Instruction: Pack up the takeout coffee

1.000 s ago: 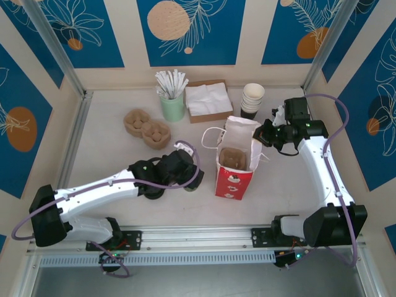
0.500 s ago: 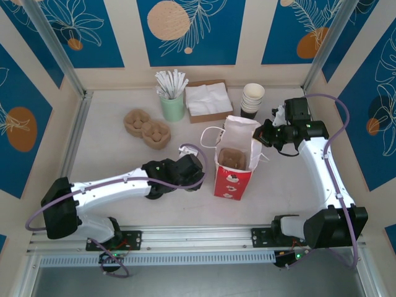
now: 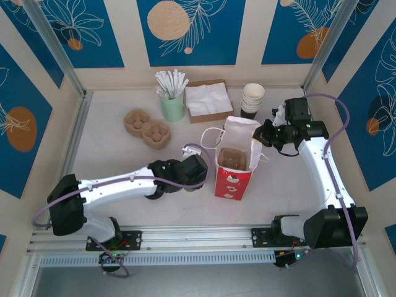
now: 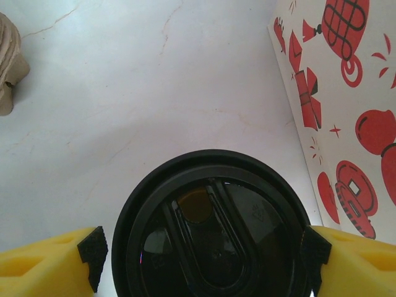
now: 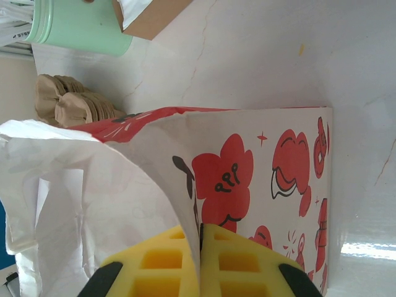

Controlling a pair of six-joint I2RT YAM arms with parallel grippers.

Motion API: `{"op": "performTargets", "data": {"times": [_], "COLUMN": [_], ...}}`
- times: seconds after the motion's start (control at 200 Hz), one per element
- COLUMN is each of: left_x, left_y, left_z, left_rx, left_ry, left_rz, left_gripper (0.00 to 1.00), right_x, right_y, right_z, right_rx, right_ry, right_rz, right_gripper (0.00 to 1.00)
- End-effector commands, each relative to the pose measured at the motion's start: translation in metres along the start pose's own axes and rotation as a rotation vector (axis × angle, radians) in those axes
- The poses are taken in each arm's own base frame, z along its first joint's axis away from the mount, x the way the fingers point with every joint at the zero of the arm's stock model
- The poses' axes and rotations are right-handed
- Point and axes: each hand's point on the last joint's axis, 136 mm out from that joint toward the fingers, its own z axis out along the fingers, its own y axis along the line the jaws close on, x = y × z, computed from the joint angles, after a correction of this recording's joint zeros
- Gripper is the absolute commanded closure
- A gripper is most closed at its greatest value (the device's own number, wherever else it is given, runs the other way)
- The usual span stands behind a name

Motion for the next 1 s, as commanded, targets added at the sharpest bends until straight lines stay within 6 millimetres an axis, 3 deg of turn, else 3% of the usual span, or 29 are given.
{"op": "performTargets", "data": {"times": [0.0,0.7,0.995], "left_x": [0.007,-0.006,0.006], "left_y": [0.002,0.011,0.004], "left_z": [-0.001,-0.027,-0.017], "left_rx": [-0.028,-0.040,-0.045], "left_ry": [0.024,-0.014,0.025], "left_rz": [0.002,-0.017,-0.017], "left_gripper": [0.18,0.09,0.03], "right_x": [0.003,0.003,0.003], "right_y": [0.003,0.000,-0.001], "right_z": [-0.005,-0.005,-0.006], "right_rx": [-0.017,-0.014,-0.014], "right_ry": [0.005,0.007,0.005], "right_rz": [-0.009,-0.007,-0.007], "right_gripper": [0.94,0.93,0.93]}}
